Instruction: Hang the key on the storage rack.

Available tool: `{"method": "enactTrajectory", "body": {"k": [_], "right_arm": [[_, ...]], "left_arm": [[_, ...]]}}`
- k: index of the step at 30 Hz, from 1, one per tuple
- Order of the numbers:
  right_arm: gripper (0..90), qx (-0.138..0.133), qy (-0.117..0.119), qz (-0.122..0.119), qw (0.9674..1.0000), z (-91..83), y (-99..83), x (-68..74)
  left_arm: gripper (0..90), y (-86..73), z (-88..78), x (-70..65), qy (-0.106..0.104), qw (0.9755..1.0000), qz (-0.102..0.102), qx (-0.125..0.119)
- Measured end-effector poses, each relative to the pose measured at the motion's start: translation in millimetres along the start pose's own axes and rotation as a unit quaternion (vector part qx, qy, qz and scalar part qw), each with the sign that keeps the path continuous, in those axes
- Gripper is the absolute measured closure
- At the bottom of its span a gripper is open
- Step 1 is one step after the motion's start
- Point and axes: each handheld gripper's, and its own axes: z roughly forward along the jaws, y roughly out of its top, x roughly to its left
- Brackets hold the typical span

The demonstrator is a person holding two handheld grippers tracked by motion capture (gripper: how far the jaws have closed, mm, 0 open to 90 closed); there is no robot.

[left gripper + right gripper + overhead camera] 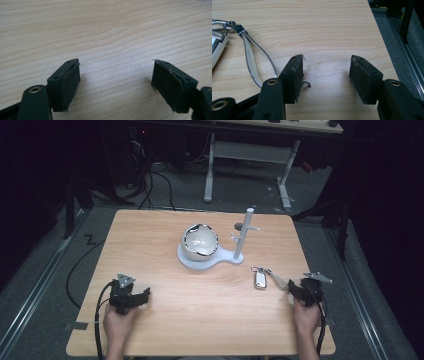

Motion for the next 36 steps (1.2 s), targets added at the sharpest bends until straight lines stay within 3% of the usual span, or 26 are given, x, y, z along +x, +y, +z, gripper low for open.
{"method": "enactTrajectory", "body": {"k": [15,32,36], "right_arm": [[44.0,0.002,0.006,-0.001,1.0,-0.3,-0.2,1.2],[49.4,0.002,0.044,-0.026,0.9987,-1.1,0.7,2.4],[50.2,-0.014,0.056,-0.033,0.9978,-8.2,1.8,6.4]], "left_arm": [[23.0,0.0,0.0,0.0,0.0,1.0,0.0,0.0],[22.9,0.1,-0.5,0.8,-0.003,1.0,-0.001,0.002],[22.9,0.1,-0.4,0.6,-0.002,1.0,-0.001,0.001]]}}
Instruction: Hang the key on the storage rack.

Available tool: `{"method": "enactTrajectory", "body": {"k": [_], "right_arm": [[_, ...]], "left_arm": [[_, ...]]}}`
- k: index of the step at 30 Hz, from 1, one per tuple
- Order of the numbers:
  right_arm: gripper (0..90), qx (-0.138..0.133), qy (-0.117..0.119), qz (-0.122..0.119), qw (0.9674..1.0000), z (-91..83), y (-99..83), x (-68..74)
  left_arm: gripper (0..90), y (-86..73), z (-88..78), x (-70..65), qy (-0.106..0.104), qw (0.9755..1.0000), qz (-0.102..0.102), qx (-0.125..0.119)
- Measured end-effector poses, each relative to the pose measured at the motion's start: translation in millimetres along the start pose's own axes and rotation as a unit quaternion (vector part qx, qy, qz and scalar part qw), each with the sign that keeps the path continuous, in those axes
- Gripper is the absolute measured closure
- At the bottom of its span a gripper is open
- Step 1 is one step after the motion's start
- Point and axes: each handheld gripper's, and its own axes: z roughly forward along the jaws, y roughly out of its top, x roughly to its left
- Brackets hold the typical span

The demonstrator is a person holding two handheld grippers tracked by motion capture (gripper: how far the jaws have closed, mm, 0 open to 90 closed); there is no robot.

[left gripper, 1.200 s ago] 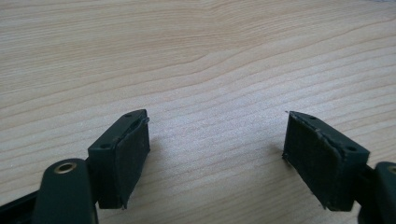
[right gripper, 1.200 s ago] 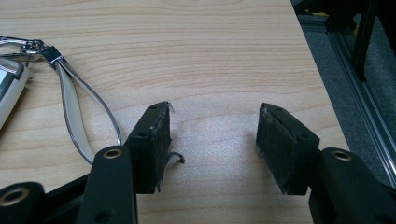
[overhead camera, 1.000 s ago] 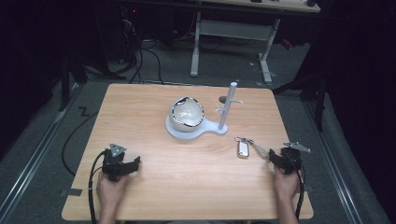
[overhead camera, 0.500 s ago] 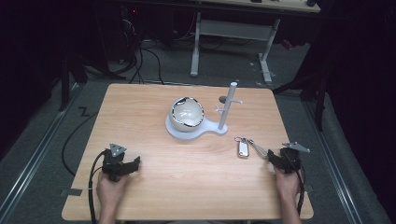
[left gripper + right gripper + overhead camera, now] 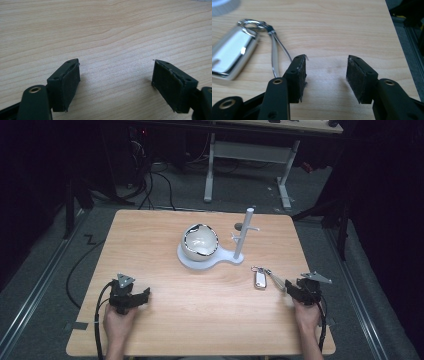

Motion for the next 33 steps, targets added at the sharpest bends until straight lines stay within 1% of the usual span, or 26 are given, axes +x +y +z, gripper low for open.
{"method": "enactTrajectory", "body": {"k": [1,2,4,5,8,11,12,13,14,15,16,17,18,20,23,27,32,33], "right_arm": [[50.2,0.0,0.0,0.0,1.0,0.0,0.0,0.0],[50.1,-0.007,0.008,-0.001,0.9999,-4.3,1.2,2.2],[49.9,-0.009,0.012,-0.001,0.9999,-6.0,1.5,2.8],[49.3,-0.011,0.02,-0.006,0.9997,-8.9,1.8,4.0],[48.1,-0.012,0.033,-0.012,0.9993,-12.0,2.8,7.0],[47.4,-0.015,0.039,-0.018,0.999,-13.7,4.9,10.1],[47.3,-0.018,0.042,-0.017,0.9988,-14.8,6.0,12.2],[46.4,-0.026,0.048,-0.025,0.9982,-15.7,9.3,15.5],[46.4,-0.026,0.048,-0.025,0.9982,-15.7,9.3,15.5],[45.9,-0.027,0.052,-0.026,0.9979,-15.9,10.9,17.9],[44.7,-0.028,0.059,-0.032,0.9973,-15.3,14.0,23.4],[44.7,-0.028,0.059,-0.032,0.9973,-15.3,14.0,23.4],[42.7,-0.024,0.068,-0.038,0.9967,-12.8,16.4,28.9],[41.4,-0.021,0.077,-0.041,0.996,-10.7,18.7,33.1],[39.1,-0.01,0.086,-0.049,0.9951,-6.4,23.2,40.9],[37.4,-0.003,0.086,-0.053,0.9949,-0.6,27.1,46.6],[32.4,0.005,0.087,-0.048,0.995,9.6,35.3,52.2],[30.8,0.009,0.084,-0.048,0.9953,11.6,36.6,52.5]], "left_arm": [[22.9,0.0,0.0,0.0,0.0,1.0,0.0,0.0],[22.9,0.0,0.0,0.0,0.0,1.0,0.0,0.0],[22.9,0.0,0.0,-0.2,0.001,1.0,0.001,0.0],[22.9,0.0,0.0,-0.2,0.001,1.0,0.002,0.001],[23.0,0.0,0.0,-0.2,0.001,1.0,0.002,0.001],[23.0,0.0,0.0,-0.2,0.001,1.0,0.001,0.0],[23.0,0.0,0.0,-0.1,0.001,1.0,0.001,0.0],[22.9,0.0,0.0,-0.1,0.0,1.0,0.0,0.0],[23.0,0.0,0.0,-0.1,0.0,1.0,0.0,0.0],[23.0,0.0,0.0,-0.1,0.001,1.0,0.001,0.0],[22.9,0.0,0.0,0.0,0.0,1.0,0.0,0.0],[23.0,0.0,0.0,0.0,0.0,1.0,0.0,0.0],[23.0,0.0,0.0,0.0,0.0,1.0,0.0,0.0],[23.0,0.0,0.0,-0.1,0.001,1.0,0.001,0.0],[23.0,0.0,0.0,0.0,0.0,1.0,0.0,0.0],[22.9,0.0,0.0,0.1,0.0,1.0,0.0,0.0],[22.9,-0.1,0.0,0.1,-0.001,1.0,-0.001,0.0],[23.0,0.0,0.0,0.2,-0.001,1.0,-0.001,0.0]]}}
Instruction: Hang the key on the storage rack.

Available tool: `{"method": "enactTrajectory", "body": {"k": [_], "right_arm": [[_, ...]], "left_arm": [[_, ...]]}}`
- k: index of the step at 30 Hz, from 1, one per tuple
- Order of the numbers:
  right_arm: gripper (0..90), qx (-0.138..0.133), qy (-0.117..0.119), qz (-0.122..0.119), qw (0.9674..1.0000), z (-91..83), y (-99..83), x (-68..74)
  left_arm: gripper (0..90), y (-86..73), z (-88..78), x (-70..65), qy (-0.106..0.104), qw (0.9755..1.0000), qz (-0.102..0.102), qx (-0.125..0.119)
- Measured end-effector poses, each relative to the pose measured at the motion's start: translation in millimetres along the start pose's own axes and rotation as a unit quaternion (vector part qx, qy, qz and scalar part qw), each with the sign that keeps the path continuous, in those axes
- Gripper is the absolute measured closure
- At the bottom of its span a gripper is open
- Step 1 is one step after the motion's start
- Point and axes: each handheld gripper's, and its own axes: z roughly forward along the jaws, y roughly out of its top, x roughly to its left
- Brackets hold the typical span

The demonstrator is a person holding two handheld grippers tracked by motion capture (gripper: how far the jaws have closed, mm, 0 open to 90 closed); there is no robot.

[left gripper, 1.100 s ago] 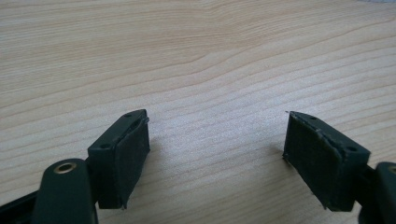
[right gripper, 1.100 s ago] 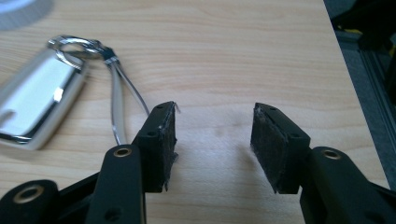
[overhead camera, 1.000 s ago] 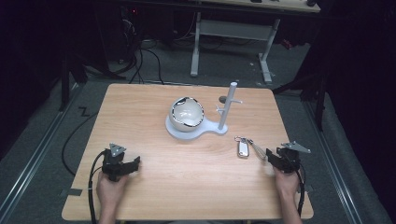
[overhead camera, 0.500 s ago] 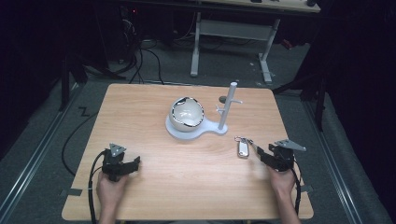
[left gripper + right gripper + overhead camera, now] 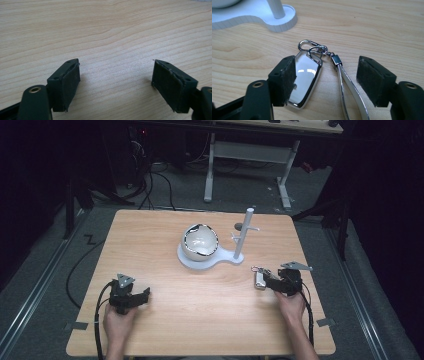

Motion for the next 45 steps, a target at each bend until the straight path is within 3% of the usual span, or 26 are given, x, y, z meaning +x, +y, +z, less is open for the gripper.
{"method": "enactTrajectory", "body": {"k": [15,22,25,28,31,32,33,39,42,45], "right_arm": [[27.4,0.046,-0.004,0.0,0.9989,25.5,3.4,2.8],[44.5,0.037,0.028,0.001,0.9989,26.8,1.2,2.6],[52.7,0.038,0.057,0.014,0.9976,27.8,0.6,-0.1],[57.9,0.04,0.069,0.013,0.9967,27.7,0.8,-1.0],[65.5,0.037,0.066,0.009,0.9971,26.2,1.2,0.2],[77.9,0.035,0.056,-0.006,0.9978,24.0,1.6,-0.9],[79.8,0.041,0.056,-0.011,0.9975,25.4,0.8,-1.1],[84.3,0.044,0.062,-0.019,0.9969,26.0,-0.2,1.0],[86.1,0.043,0.056,-0.042,0.9966,25.2,1.3,5.9],[86.4,0.041,0.058,-0.049,0.9963,25.0,1.0,6.7]], "left_arm": [[23.0,0.0,0.0,0.1,-0.001,1.0,-0.001,0.0],[22.9,0.0,0.0,0.1,-0.001,1.0,0.0,0.0],[22.9,0.0,-0.1,0.2,-0.001,1.0,0.0,0.0],[22.9,0.0,0.0,0.1,0.0,1.0,0.0,0.0],[22.9,0.0,-0.1,0.2,-0.001,1.0,0.0,0.0],[22.9,0.0,0.0,0.1,0.0,1.0,0.0,0.0],[22.9,0.0,-0.1,0.1,0.0,1.0,0.0,0.001],[23.0,0.0,-0.1,0.0,0.0,1.0,0.001,0.001],[22.9,0.0,0.0,0.1,0.0,1.0,0.0,0.0],[22.9,0.0,-0.1,0.2,-0.001,1.0,0.0,0.001]]}}
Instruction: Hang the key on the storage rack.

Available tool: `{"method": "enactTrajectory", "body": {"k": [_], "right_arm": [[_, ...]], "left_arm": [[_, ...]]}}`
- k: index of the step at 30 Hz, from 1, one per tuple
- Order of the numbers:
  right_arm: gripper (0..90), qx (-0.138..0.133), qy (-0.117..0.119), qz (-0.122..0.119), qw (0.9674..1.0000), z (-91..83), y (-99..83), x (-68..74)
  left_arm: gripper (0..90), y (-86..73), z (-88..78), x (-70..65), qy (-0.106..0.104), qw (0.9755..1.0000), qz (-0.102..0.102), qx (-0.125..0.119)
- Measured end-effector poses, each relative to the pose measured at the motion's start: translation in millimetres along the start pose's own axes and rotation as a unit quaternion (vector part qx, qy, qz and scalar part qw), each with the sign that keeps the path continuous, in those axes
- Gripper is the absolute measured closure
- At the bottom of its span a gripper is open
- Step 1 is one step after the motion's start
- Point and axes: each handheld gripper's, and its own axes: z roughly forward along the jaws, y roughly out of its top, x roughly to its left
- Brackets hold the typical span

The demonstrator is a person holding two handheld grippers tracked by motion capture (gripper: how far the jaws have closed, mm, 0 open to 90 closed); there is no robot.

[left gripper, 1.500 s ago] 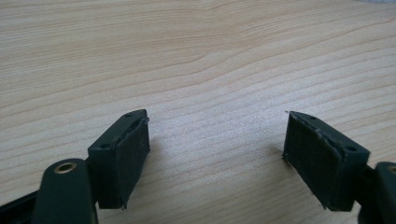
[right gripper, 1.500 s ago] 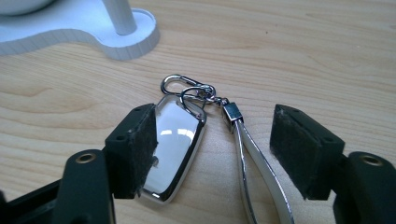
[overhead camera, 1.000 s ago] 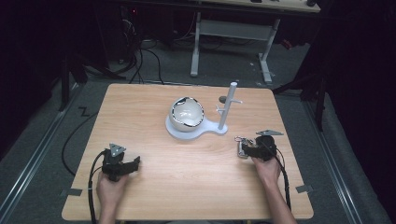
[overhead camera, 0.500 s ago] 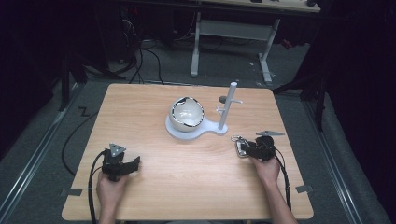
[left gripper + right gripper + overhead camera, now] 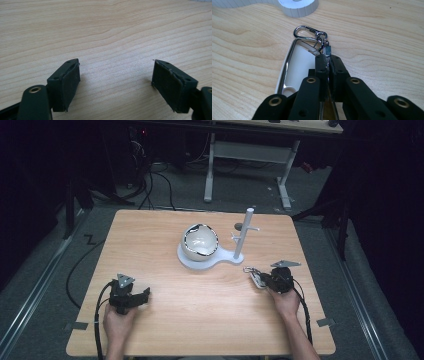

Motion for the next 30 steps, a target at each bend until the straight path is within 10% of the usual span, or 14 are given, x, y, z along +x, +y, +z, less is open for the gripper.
{"method": "enactTrajectory", "body": {"k": [30], "right_arm": [[86.6,-0.113,-0.005,-0.028,0.9932,-64.3,17.8,0.2]], "left_arm": [[22.9,0.0,0.1,-0.2,0.001,1.0,0.0,-0.001]]}}
